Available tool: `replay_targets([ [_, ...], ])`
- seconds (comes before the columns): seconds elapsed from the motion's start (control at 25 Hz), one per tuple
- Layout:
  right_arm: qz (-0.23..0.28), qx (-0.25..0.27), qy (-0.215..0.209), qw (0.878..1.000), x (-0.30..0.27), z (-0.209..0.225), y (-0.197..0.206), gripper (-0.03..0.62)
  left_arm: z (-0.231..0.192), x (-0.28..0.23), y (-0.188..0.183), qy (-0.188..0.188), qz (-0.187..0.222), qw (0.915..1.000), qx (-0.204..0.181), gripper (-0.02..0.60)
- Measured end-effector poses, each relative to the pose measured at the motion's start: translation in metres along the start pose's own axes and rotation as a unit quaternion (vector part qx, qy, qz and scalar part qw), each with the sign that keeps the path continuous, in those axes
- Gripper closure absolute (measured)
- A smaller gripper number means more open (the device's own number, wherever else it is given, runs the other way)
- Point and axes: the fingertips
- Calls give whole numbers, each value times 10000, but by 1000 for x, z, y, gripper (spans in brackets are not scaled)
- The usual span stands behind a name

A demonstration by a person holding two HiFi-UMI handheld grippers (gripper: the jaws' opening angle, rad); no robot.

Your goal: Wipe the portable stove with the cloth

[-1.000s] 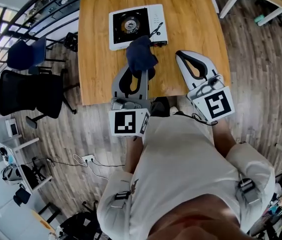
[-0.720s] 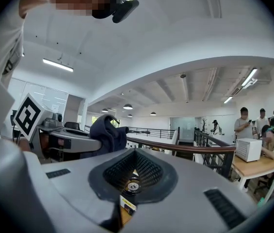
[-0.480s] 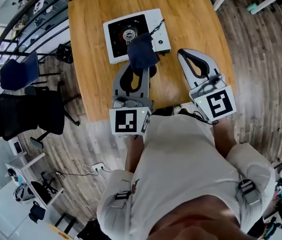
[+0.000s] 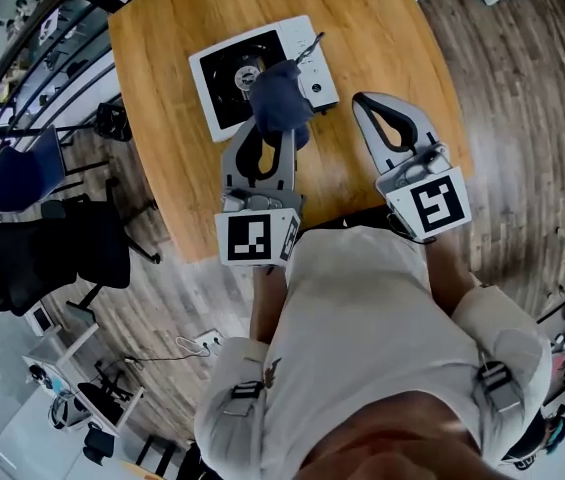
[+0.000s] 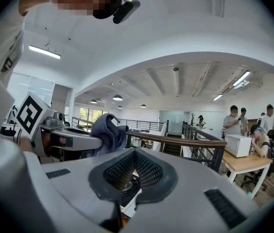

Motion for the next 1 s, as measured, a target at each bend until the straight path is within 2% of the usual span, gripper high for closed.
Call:
replay_targets([
  [0.24, -192, -90, 27, 9998, -14, 18, 15, 574, -7, -25, 8, 10, -119, 9999, 95, 477],
  [0.8, -506, -301, -409, 9974, -63, 55, 63, 574, -23, -86, 50, -290, -579, 9978, 156, 477],
  [1.0, -561, -350, -447, 9968, -75, 65, 79, 574, -29, -102, 66, -354, -687, 9969, 170, 477],
])
Point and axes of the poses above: the fingertips, and each gripper's own axes: x backward along the fingers, z to its right, y out of its underside, and after that the axes turned 2 degrees about x, right-handed
